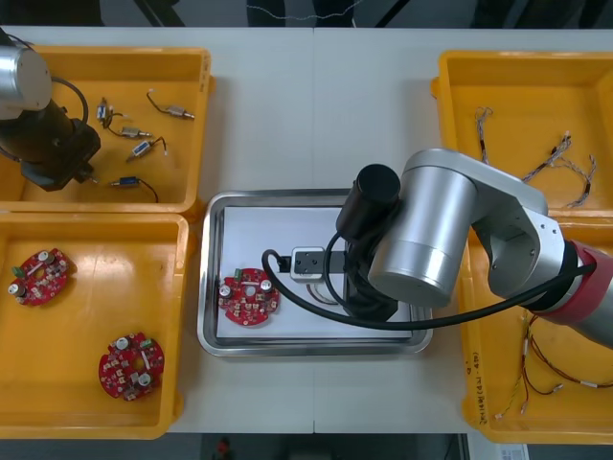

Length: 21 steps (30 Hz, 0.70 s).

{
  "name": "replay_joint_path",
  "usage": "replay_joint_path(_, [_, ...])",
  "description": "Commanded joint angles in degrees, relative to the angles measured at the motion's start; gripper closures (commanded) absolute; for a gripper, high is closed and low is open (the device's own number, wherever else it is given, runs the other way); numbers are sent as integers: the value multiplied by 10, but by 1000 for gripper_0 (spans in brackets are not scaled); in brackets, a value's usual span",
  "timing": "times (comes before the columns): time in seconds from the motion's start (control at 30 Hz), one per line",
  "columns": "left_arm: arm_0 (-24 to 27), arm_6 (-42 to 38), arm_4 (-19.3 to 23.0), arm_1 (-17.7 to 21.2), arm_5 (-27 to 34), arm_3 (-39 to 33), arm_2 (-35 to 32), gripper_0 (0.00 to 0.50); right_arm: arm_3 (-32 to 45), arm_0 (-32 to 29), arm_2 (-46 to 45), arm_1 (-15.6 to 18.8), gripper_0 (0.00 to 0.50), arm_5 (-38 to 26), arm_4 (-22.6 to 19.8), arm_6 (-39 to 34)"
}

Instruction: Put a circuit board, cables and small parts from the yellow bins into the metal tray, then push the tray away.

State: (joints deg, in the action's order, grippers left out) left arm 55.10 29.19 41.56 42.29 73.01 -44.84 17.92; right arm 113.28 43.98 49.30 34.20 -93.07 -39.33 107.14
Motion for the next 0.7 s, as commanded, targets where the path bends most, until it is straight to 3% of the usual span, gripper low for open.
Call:
replay_joint_path(0.03, [19,45,-2,-5,-1,-9,-21,500,46,11,-65,-21,0,-50,6,-7])
replay_joint_path(0.3, [22,52,-18,15,81,-69,-66,500,79,10,-138,-26,0,-165,7,-8])
replay_joint_path(0.7, [22,57,-31,29,242,-212,-88,500,112,11,-277,-4,0,-169,0,-12])
